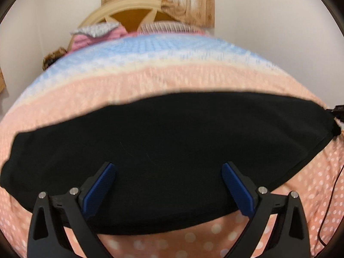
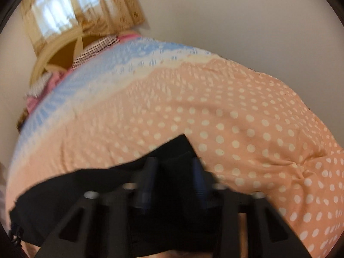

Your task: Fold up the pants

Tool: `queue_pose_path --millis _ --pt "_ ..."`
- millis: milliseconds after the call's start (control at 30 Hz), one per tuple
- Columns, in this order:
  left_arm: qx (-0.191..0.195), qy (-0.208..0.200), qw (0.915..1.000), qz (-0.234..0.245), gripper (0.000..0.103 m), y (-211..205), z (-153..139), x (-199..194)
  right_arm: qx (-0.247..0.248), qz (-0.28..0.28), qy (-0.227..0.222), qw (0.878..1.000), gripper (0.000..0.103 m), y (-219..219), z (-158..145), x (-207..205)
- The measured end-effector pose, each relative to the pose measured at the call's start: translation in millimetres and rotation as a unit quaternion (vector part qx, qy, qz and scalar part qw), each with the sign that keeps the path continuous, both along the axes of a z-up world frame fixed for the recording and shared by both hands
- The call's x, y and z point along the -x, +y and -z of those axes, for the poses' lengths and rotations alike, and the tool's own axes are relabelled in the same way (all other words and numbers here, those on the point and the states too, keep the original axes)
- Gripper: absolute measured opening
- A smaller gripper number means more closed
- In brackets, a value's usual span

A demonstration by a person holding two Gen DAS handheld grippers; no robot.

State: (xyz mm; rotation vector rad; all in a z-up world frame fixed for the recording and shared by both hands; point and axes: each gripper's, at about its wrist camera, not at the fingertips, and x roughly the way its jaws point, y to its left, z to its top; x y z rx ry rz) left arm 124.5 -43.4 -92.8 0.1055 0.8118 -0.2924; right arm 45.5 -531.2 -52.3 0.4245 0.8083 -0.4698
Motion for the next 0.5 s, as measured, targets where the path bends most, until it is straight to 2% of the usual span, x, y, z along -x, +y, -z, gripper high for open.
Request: queue_pose_path --millis 67,133,267,333,433,500 --pt "0.026 -0.001 0.9996 -0.012 0.103 7.1 3.2 1.8 0.008 -0.008 -0.001 1.0 0.006 1.0 -0.9 1.2" --pt "0.045 0.01 0.9988 -0.015 0.103 12.8 4.7 -1.7 0.035 -0.016 -0.028 0.999 0.005 5.2 -12.3 12.0" --pt "0.038 -0.003 0.9991 -0.017 0.103 8.4 4.4 4.2 0.073 -0.014 -0.105 0.992 0.005 7.8 -44.9 31.5" --pt "0.038 -0.006 0.9991 -0.018 0.103 9.0 4.4 4.3 0.082 -0.018 -0.107 0.991 0.005 3.1 -47.6 27.1" --pt "0.04 -0.006 0.999 -0.018 0.103 10.3 5.5 5.1 0.04 -0.03 -0.078 0.996 0.006 -11.2 -24.1 9.6" --pt "0.04 -0.006 0.999 -0.017 0.103 10.7 4.6 5.5 -0.015 -0.022 -0.055 0.998 0.008 -28.3 0.5 -0.9"
